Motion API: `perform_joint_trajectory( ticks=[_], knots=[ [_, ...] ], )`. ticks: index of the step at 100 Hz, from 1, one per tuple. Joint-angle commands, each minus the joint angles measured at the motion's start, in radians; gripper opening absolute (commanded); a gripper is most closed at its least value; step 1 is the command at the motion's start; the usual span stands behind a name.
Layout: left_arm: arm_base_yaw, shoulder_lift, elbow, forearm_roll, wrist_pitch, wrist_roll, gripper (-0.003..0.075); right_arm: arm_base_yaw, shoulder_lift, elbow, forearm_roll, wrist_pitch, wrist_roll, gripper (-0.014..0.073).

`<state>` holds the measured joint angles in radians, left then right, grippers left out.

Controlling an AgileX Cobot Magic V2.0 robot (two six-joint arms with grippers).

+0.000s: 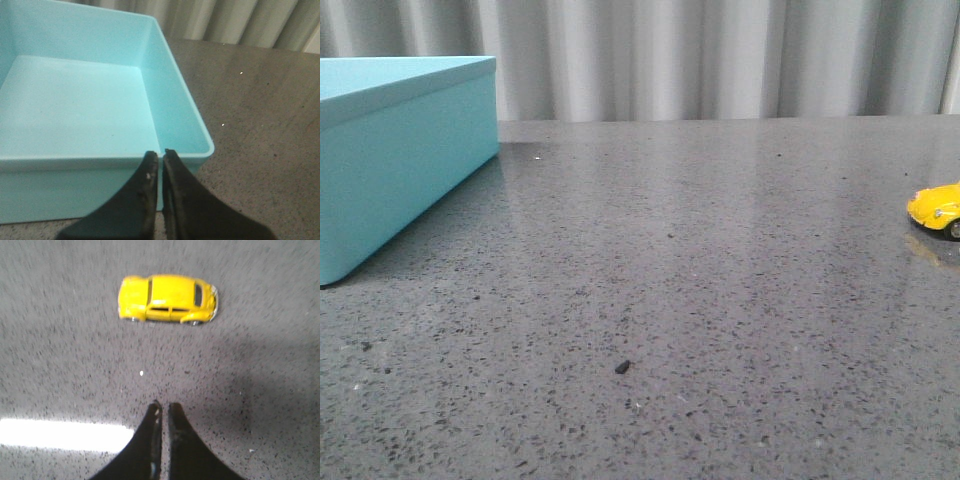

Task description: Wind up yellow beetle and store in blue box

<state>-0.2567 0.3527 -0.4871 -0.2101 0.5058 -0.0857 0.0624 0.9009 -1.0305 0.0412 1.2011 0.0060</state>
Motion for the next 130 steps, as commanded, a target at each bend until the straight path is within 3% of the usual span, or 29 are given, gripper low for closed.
perform_joint_trajectory(
  ticks=[1,30,71,130],
  knots=[
    [-0.027,0.015,-0.037,-0.027,-0.123,0.001,-0.0021,0.012,0.117,-0.098,-0.014,0.053,-0.024,-0.0052],
    [-0.056,0.015,-0.037,-0.039,-0.13,0.001,-0.0021,0.015,0.332,-0.139,-0.014,-0.054,-0.052,-0.0052],
    [-0.056,0.016,-0.037,-0.039,-0.135,0.001,-0.0021,0.007,0.407,-0.139,-0.041,-0.238,-0.061,-0.0052],
    [-0.056,0.016,-0.037,-0.039,-0.135,0.001,-0.0021,0.005,0.529,-0.139,-0.041,-0.271,-0.061,-0.0053]
  ],
)
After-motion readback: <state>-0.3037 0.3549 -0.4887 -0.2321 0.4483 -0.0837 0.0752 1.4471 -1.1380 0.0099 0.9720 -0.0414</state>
